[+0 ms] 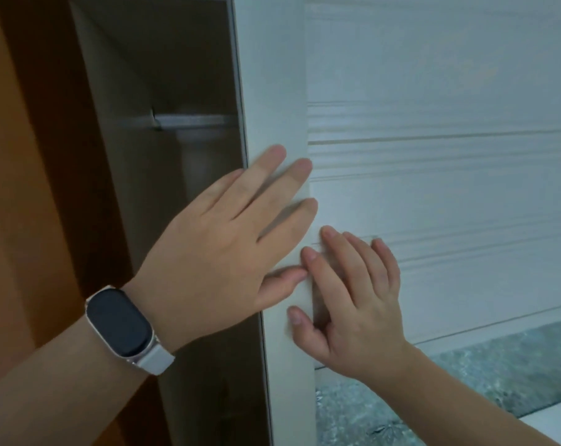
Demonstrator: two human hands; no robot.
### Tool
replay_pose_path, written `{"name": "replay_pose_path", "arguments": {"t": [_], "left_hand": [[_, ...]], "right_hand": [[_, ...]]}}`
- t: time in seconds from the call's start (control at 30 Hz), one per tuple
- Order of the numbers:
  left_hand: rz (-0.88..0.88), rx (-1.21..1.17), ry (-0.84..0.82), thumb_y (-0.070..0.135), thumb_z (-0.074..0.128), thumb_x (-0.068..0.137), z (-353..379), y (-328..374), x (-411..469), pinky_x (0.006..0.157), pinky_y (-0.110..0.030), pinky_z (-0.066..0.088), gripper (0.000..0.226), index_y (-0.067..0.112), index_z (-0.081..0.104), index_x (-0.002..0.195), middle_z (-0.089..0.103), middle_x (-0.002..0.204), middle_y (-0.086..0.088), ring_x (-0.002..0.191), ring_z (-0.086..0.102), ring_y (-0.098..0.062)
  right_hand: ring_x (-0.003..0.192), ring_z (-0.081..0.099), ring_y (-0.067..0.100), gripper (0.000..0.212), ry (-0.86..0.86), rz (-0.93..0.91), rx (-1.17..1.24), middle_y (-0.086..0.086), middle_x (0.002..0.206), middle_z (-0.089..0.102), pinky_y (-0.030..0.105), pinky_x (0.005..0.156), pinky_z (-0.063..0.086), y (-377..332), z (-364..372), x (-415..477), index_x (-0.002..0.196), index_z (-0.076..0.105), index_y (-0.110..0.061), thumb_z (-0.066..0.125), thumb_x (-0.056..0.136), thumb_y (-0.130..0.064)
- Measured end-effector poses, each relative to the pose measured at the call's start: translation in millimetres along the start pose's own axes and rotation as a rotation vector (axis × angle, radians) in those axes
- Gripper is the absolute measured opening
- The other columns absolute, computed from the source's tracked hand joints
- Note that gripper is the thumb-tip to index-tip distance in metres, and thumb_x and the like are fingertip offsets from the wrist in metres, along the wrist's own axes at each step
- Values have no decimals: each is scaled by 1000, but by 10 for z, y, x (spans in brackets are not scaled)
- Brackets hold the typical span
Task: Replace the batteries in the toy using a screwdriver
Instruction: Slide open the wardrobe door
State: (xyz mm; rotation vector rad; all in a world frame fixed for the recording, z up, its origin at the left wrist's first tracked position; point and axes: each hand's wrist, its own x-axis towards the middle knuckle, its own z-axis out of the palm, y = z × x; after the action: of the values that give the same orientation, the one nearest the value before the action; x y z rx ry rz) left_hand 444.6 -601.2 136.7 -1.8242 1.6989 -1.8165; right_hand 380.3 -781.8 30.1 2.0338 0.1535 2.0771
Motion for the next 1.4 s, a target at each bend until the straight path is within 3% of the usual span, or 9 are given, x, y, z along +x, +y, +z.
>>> {"name": "replay_pose_path", "arguments": {"t": [0.27, 0.47, 0.77, 1.07, 1.2, 1.4], "left_hand": [[-13, -185, 254, 36, 65, 85, 480, 385, 214, 113, -49, 39, 50, 9, 55, 125, 47, 145, -18, 140, 40, -37], [35, -224, 315, 35, 59, 83, 668, 522, 521, 116, -48, 32, 49, 9, 59, 125, 50, 144, -18, 139, 40, -37], [24, -399, 538, 36, 45, 86, 1085, 773, 937, 118, -48, 26, 46, 11, 60, 122, 45, 144, -17, 141, 32, -32], [100, -513, 625, 32, 48, 81, 1275, 964, 1309, 118, -45, 27, 49, 2, 76, 108, 59, 134, -19, 133, 44, -38], [112, -543, 648, 32, 49, 82, 1327, 1038, 1443, 117, -45, 26, 47, 2, 76, 105, 66, 127, -24, 131, 45, -37], [136, -604, 683, 32, 46, 83, 1458, 1168, 1597, 114, -49, 31, 47, 1, 75, 103, 66, 126, -25, 131, 45, -37]], "right_hand": [[130, 49, 32, 58, -14, 17, 19, 12, 144, 47, 53, 111, 31, 440, -140, -118, 136, 50, -17, 50, 87, -49], [128, 50, 32, 56, -16, 14, 0, 12, 142, 47, 52, 111, 32, 732, -260, -157, 133, 51, -15, 45, 90, -50], [128, 52, 36, 57, -54, 7, -30, 15, 142, 47, 60, 106, 37, 1143, -410, -266, 133, 49, -10, 41, 92, -50], [123, 53, 44, 55, -107, 14, -111, 31, 130, 54, 66, 100, 39, 1481, -522, -316, 129, 45, -2, 32, 98, -45], [132, 45, 40, 56, -135, 23, -117, 29, 137, 47, 63, 105, 36, 1606, -568, -348, 133, 42, 0, 29, 100, -43], [133, 40, 40, 52, -133, 43, -59, 27, 140, 37, 71, 100, 36, 1771, -595, -387, 142, 34, -12, 27, 101, -42]]}}
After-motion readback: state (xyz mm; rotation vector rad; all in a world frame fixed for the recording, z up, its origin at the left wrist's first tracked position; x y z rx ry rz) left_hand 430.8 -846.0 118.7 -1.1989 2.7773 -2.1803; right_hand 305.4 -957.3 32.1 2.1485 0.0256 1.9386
